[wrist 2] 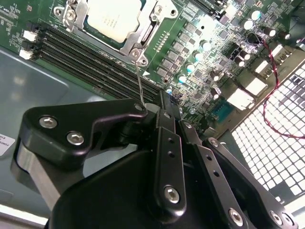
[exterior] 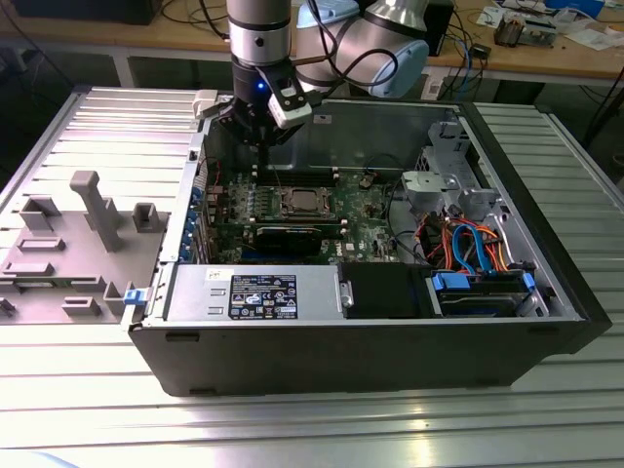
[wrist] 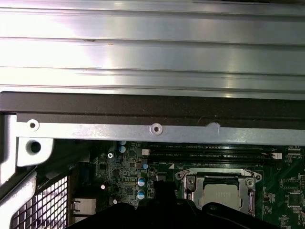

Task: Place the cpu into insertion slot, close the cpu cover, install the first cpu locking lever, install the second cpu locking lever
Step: 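Install the first cpu locking lever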

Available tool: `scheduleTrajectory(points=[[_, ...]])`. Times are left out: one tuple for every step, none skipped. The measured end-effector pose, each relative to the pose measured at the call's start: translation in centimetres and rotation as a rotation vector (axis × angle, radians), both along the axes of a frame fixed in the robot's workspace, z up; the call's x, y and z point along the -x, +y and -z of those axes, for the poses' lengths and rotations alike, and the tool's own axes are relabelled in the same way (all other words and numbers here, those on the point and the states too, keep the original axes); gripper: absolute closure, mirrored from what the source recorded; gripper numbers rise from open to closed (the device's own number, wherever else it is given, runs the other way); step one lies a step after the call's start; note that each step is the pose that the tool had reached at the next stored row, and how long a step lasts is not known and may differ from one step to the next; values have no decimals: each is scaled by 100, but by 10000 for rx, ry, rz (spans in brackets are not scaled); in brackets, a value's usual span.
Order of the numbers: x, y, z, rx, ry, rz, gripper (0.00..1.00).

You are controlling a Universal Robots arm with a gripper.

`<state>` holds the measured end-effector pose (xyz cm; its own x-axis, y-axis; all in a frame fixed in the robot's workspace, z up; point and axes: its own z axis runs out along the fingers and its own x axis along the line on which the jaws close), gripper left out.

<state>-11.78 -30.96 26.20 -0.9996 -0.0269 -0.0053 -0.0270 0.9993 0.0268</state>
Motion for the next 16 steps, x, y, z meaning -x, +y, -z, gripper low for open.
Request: scheduleTrajectory(points=[[-2, 0, 0, 0, 0, 0, 89], [-3, 0, 0, 0, 0, 1, 89], [-5, 0, 0, 1, 0, 0, 89], [-6, 0, 0, -1, 0, 0, 89], [-8, 0, 0, 0, 0, 0, 89], [-10, 0, 0, 0, 0, 0, 89], [-14, 0, 0, 0, 0, 0, 89], [-19, 0, 0, 0, 0, 0, 89], [-22, 0, 0, 0, 0, 1, 89], [-23, 0, 0, 0, 0, 0, 89], [-24, 0, 0, 0, 0, 0, 89], [-27, 0, 0, -1, 0, 0, 89], [-27, 0, 0, 0, 0, 0, 89], [-29, 0, 0, 0, 0, 0, 89], [-31, 0, 0, 0, 1, 0, 89], [-33, 0, 0, 0, 0, 0, 89]])
